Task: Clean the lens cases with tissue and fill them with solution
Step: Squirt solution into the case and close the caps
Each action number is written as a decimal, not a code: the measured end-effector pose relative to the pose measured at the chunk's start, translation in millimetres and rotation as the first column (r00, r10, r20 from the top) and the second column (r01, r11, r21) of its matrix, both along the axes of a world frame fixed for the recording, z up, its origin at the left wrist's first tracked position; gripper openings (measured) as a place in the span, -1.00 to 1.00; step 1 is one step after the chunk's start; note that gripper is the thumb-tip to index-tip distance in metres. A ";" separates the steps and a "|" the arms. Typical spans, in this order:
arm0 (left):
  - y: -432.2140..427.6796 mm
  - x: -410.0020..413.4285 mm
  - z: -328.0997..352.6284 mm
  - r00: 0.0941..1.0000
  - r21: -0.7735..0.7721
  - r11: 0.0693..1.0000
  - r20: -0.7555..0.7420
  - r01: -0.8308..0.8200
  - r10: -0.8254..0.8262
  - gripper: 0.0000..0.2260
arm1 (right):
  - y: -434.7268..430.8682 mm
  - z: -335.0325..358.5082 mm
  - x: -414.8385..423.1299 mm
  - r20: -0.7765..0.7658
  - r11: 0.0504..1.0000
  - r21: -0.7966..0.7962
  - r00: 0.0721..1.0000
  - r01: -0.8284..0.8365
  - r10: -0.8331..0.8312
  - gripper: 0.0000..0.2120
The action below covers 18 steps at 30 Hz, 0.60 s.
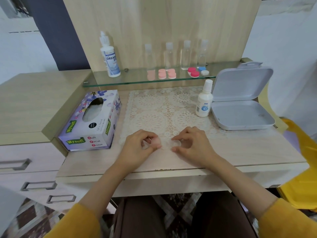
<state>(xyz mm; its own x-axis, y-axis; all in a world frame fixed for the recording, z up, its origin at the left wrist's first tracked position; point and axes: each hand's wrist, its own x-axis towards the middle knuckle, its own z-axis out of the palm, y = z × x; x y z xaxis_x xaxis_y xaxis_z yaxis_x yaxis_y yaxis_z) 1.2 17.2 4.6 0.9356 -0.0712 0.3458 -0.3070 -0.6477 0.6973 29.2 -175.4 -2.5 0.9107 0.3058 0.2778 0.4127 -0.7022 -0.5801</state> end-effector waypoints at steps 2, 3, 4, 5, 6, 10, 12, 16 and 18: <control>-7.6 1.8 1.9 1.000 -0.010 1.000 0.004 0.016 -0.016 -0.81 | 0.2 -0.1 -0.2 -0.005 1.000 0.005 1.000 -0.019 0.019 -0.76; -11.0 2.9 2.6 1.000 -0.003 1.000 0.003 0.025 -0.025 -0.81 | 0.3 -0.3 -0.3 -0.006 1.000 0.011 1.000 -0.026 0.026 -0.75; -13.8 3.7 3.1 0.999 0.010 0.999 -0.004 0.033 -0.033 -0.81 | 0.3 -0.4 -0.3 -0.005 0.999 0.018 1.000 -0.029 0.030 -0.75; -15.8 4.4 3.0 0.999 0.025 0.999 -0.015 0.041 -0.040 -0.80 | 0.1 -0.6 -0.4 -0.005 0.999 0.024 1.000 -0.029 0.029 -0.74; -17.3 4.9 2.8 0.998 0.036 0.998 -0.029 0.048 -0.047 -0.80 | 0.0 -0.4 -0.4 -0.007 0.999 0.025 1.000 -0.026 0.026 -0.73; -19.1 4.2 1.1 0.997 0.037 0.998 -0.062 0.044 -0.042 -0.78 | -0.3 -1.5 0.9 -0.012 0.998 0.057 1.000 -0.007 0.008 -0.70; -19.3 3.5 1.1 0.997 0.042 0.999 -0.067 0.035 -0.032 -0.78 | 0.0 -2.0 0.6 -0.012 0.996 0.087 1.000 0.006 -0.005 -0.67; -20.2 2.7 3.5 0.996 0.086 0.996 -0.081 0.032 -0.025 -0.75 | 0.6 -1.7 1.2 -0.011 0.996 0.083 1.000 -0.008 0.008 -0.68; -21.1 2.7 5.1 0.996 0.093 0.995 -0.088 0.018 -0.009 -0.74 | 0.5 -0.9 1.5 -0.015 0.996 0.085 1.000 -0.013 0.014 -0.68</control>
<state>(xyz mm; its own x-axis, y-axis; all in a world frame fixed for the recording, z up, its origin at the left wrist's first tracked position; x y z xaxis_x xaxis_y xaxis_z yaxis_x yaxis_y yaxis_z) 3.9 -4.0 9.8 0.9606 -0.1122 0.2542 -0.2568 -0.7077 0.6582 30.7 -174.9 -3.4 0.9110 0.2937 0.2894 0.4123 -0.6445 -0.6438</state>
